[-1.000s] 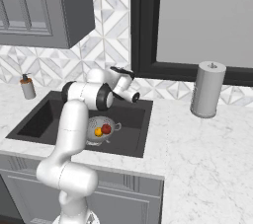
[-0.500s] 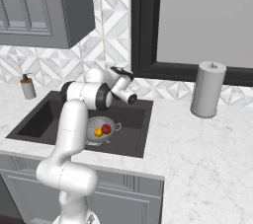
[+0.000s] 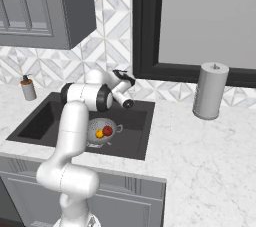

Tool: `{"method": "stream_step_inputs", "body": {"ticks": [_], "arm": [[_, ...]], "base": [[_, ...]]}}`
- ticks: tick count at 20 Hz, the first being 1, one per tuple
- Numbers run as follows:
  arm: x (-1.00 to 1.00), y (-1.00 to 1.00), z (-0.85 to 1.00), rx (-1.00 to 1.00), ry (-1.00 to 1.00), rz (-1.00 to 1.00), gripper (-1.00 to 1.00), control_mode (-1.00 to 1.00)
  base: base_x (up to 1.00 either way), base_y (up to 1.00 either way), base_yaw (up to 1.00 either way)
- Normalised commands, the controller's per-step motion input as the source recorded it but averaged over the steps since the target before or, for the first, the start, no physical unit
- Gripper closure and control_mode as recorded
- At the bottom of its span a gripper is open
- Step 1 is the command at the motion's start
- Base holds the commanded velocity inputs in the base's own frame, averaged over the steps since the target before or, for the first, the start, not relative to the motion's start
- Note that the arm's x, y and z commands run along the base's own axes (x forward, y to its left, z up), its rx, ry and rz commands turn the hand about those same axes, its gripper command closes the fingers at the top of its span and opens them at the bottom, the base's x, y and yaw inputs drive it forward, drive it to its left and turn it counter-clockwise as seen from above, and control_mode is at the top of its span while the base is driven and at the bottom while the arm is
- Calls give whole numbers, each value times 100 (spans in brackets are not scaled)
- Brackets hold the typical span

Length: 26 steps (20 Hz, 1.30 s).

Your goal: Put the colander in the sink, put the apple, tangerine in the colander, and turn on the sink faucet and pour water over the colander.

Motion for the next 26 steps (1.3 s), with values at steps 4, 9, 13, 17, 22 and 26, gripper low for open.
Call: {"method": "stream_step_inputs", "body": {"ticks": [4,9,13,17,22,26], "arm": [[50,-100,-36,21,0,-10,100,-100],[39,-100,-33,25,0,-3,100,-100],[23,-100,-29,28,0,0,100,-100],[24,-100,-36,28,0,0,100,-100],[4,-100,-8,34,0,0,100,-100],[-28,-100,42,52,-16,0,100,-100]], "base": [[0,0,0],[0,0,0],[0,0,0],[0,0,0],[0,0,0],[0,0,0]]}}
